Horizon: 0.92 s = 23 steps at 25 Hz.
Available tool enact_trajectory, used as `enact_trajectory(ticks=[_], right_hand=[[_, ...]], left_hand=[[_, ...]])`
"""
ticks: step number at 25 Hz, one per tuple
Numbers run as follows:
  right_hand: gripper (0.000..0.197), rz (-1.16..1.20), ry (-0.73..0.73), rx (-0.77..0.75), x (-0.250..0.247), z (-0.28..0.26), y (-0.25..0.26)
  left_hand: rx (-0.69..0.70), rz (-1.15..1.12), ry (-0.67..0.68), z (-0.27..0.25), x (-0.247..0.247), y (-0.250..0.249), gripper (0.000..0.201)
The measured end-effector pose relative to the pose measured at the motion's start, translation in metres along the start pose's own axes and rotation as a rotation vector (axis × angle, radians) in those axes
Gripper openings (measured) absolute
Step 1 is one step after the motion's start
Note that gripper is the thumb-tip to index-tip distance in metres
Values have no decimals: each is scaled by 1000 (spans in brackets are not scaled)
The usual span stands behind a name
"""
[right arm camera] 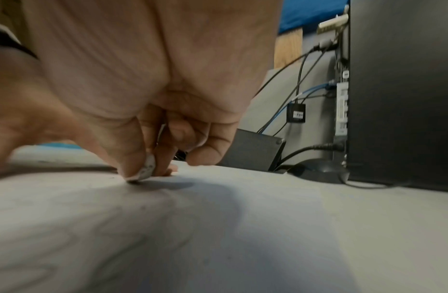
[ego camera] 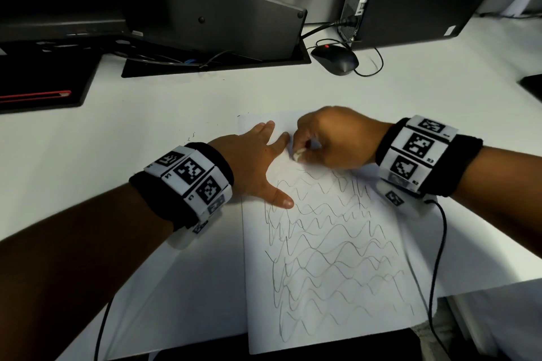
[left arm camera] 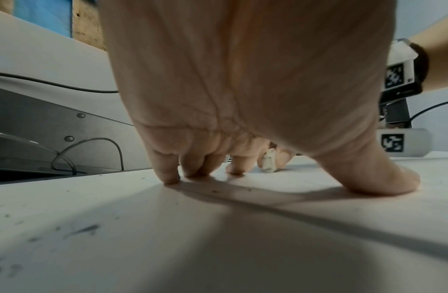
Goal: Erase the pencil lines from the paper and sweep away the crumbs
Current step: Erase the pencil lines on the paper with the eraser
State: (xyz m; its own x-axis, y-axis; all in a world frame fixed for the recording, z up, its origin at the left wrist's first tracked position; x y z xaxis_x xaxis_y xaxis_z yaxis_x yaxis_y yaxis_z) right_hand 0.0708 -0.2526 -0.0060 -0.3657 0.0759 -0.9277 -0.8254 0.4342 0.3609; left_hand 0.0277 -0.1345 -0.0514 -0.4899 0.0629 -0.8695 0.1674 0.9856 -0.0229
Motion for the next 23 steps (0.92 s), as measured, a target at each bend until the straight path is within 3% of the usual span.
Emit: enact_trajectory(ticks=[2,5,9,12,16,20,23], right_hand=[[12,-43,-16,-5,0,0,2],[10,31,87,-79,10,-1,15],[11,-69,9,21,-2,-1,1],[12,-28,107,-56,7,-5,14],[14,-121,8,26,-4,-6,2],[11,-26,97,-25,7,-9,13],[13,-98,8,41,-4,-8,1]], left_hand=[[-1,-2,7,0,1,1,126],[-3,-15,12,-1,0,2,123],[-16,-16,3,-1,0,1,126],[-8,-12,-4,-2,0,1,126],[-18,4,18,-3,-1,0,126],[-14,1,20,-3,-1,2,128],[-22,7,24,-3,-1,1,127]])
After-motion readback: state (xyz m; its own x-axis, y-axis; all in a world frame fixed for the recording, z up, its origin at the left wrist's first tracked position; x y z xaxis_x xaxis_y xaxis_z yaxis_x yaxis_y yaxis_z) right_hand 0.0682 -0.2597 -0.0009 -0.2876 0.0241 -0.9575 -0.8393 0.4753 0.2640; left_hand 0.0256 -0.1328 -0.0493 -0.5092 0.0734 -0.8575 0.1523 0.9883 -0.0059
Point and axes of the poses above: each hand's wrist, its own z-axis towards the middle knuckle, its own x-axis out of the palm, y = z × x, the point moved 6 cm from there along z, towards the middle knuckle, and after that the axes turned 6 degrees about -x, right-handed, at the moved point
